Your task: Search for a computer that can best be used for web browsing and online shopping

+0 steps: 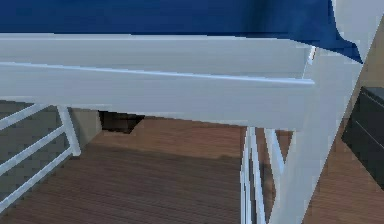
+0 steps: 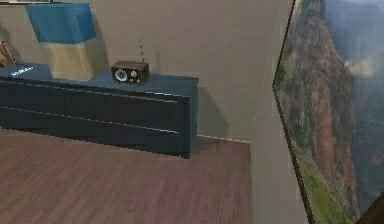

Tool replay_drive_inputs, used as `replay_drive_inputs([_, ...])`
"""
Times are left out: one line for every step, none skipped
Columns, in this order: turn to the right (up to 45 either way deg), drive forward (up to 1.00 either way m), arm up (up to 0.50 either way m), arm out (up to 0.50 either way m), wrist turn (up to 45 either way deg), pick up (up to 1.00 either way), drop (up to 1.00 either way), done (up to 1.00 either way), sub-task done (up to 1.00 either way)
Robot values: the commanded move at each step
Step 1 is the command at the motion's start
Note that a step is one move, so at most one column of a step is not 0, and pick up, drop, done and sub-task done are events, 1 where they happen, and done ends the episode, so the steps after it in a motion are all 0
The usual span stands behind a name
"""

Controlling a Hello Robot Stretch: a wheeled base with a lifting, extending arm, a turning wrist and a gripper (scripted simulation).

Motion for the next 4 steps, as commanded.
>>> replay_drive_inputs([45.0, 0.00, 0.00, 0.00, 0.0, 0.00, 0.00, 0.00, 0.00])
replay_drive_inputs([45.0, 0.00, 0.00, 0.00, 0.0, 0.00, 0.00, 0.00, 0.00])
replay_drive_inputs([0.0, 0.45, 0.00, 0.00, 0.0, 0.00, 0.00, 0.00, 0.00])
replay_drive_inputs([-45.0, 0.00, 0.00, 0.00, 0.0, 0.00, 0.00, 0.00, 0.00])
